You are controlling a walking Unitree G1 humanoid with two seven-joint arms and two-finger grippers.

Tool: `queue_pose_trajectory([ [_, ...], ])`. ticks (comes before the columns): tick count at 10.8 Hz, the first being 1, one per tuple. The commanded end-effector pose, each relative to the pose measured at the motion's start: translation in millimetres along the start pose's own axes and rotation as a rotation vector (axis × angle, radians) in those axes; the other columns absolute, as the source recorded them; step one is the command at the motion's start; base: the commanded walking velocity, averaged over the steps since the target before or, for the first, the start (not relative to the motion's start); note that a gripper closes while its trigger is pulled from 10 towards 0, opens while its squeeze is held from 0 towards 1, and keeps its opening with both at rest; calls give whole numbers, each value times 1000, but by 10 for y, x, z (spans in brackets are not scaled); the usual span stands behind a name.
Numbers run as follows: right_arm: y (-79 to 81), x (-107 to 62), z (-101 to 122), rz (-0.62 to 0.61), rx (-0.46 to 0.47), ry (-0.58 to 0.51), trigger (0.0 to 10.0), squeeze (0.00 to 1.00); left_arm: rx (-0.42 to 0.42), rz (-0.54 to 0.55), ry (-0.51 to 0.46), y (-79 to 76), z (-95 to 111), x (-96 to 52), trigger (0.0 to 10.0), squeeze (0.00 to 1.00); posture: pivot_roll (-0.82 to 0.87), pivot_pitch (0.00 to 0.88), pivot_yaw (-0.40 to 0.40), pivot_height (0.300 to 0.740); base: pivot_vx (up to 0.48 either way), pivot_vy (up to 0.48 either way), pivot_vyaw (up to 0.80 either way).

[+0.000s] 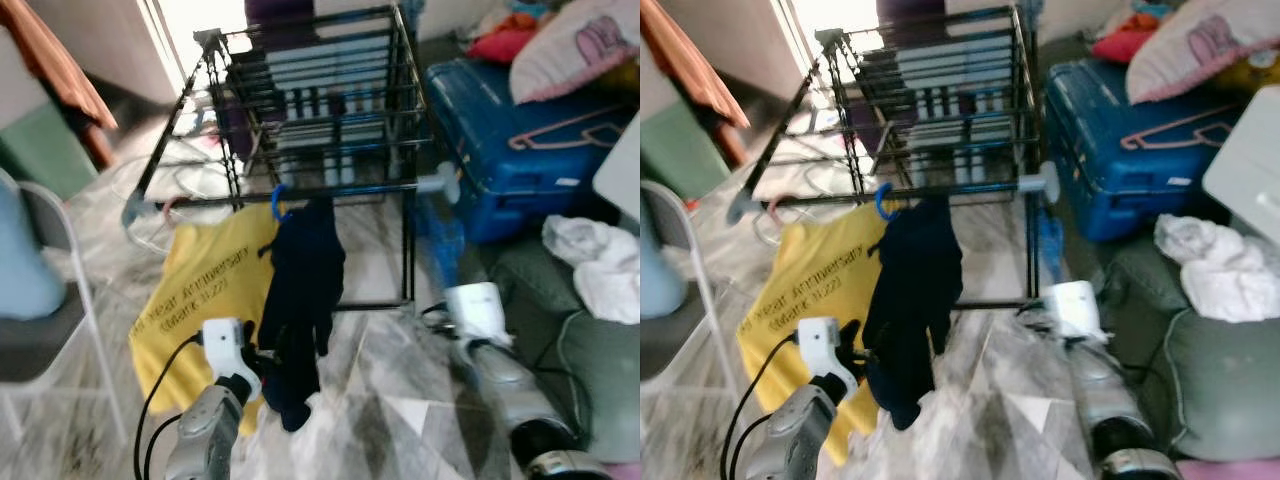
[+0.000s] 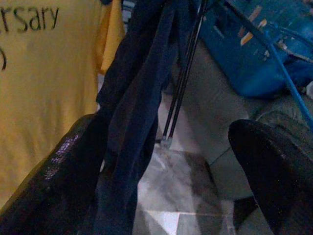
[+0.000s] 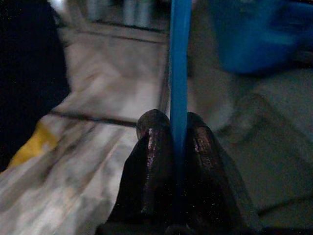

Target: Hang hanger

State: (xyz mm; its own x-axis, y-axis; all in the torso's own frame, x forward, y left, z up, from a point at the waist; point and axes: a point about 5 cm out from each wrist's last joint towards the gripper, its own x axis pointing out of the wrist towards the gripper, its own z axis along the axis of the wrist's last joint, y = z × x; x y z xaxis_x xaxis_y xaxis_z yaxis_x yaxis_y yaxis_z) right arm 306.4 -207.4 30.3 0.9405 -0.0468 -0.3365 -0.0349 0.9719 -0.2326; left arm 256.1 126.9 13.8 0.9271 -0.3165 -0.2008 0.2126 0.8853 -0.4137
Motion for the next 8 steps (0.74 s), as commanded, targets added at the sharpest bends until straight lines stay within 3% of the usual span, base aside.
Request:
queue_pose_trajectory([
  [1,184,16,69,43,16,-29,10000,0,10,26,5,75,19,-30,10000,0,-113,0,129,740,0,0,0],
  [5,304,-206,-137,83,-4,-43,10000,0,16,36,36,117,-9,-82,10000,0,-114,0,150,740,0,0,0],
  [8,208,-188,182,20,5,-187,10000,0,28,26,46,131,11,-81,10000,0,-112,0,164,740,0,0,0],
])
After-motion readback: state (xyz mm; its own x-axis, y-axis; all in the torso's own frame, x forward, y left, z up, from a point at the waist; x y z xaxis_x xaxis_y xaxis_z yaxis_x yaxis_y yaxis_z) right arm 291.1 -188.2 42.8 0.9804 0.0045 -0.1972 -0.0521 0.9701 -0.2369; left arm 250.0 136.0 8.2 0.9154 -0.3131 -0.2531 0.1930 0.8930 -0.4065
